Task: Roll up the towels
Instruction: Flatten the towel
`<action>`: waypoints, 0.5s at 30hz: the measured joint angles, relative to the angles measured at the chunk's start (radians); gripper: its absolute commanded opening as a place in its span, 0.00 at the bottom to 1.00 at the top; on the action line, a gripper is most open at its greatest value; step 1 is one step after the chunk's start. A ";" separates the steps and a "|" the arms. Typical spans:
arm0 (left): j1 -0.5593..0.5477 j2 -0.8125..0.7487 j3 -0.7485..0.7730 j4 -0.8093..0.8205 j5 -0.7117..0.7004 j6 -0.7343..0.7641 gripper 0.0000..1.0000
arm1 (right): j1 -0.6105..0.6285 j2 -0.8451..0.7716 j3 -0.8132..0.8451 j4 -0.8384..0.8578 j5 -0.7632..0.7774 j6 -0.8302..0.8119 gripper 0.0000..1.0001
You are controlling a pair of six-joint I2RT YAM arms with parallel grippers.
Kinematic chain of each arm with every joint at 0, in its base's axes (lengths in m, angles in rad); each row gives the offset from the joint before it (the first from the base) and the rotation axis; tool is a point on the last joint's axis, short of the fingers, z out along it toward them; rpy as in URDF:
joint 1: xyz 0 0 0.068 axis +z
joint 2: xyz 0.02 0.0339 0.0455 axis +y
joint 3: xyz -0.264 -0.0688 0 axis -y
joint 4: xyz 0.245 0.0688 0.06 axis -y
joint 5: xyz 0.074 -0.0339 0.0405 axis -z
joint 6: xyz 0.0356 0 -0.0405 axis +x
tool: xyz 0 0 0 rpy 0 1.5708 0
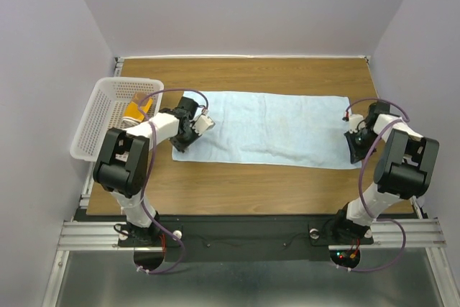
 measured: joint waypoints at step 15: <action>0.042 -0.020 0.033 -0.046 0.055 0.015 0.09 | -0.006 -0.075 -0.019 -0.021 0.000 -0.052 0.22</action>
